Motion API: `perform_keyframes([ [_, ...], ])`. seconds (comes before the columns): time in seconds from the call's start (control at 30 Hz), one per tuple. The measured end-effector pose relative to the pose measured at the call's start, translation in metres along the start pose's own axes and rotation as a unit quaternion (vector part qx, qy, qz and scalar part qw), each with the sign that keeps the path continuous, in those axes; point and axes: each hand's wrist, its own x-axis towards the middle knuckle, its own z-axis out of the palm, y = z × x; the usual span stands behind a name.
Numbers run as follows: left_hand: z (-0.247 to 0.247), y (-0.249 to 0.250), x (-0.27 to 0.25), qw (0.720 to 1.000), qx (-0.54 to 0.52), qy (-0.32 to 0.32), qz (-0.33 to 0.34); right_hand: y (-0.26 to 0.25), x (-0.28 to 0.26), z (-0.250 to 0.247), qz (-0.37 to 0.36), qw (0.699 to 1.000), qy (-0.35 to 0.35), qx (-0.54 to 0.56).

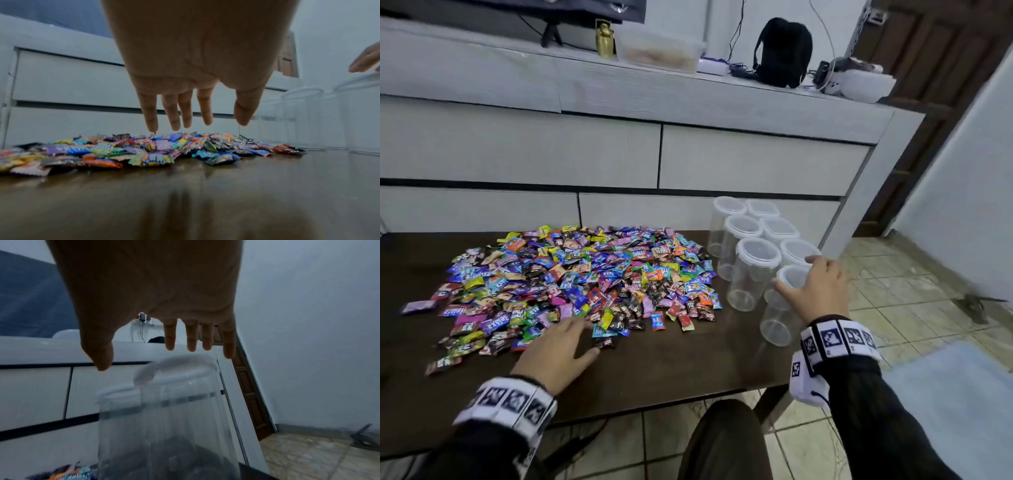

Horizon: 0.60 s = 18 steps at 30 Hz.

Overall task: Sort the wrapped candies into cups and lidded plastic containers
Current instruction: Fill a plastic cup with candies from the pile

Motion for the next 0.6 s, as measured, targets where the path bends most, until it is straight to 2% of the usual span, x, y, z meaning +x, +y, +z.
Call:
perform_keyframes([
  [0.07, 0.006, 0.003, 0.008, 0.999, 0.009, -0.036, -0.034, 0.0, -0.002, 0.006, 0.049, 0.998, -0.021, -0.017],
  [0.17, 0.017, 0.005, 0.018, 0.995, 0.051, -0.079, -0.041, 0.006, -0.008, 0.022, 0.065, 0.996, -0.048, -0.037],
  [0.33, 0.027, 0.005, 0.026, 0.983, 0.066, -0.158, -0.067, 0.015, -0.009, 0.039, 0.028, 1.0, -0.002, 0.011],
  [0.43, 0.031, 0.004, 0.027, 0.979, 0.081, -0.177, -0.063, 0.017, -0.007, 0.042, 0.011, 0.998, 0.014, 0.055],
  [0.6, 0.036, 0.0, 0.028, 0.979, 0.07, -0.182, -0.057, 0.017, -0.01, 0.04, -0.011, 0.997, -0.005, 0.077],
])
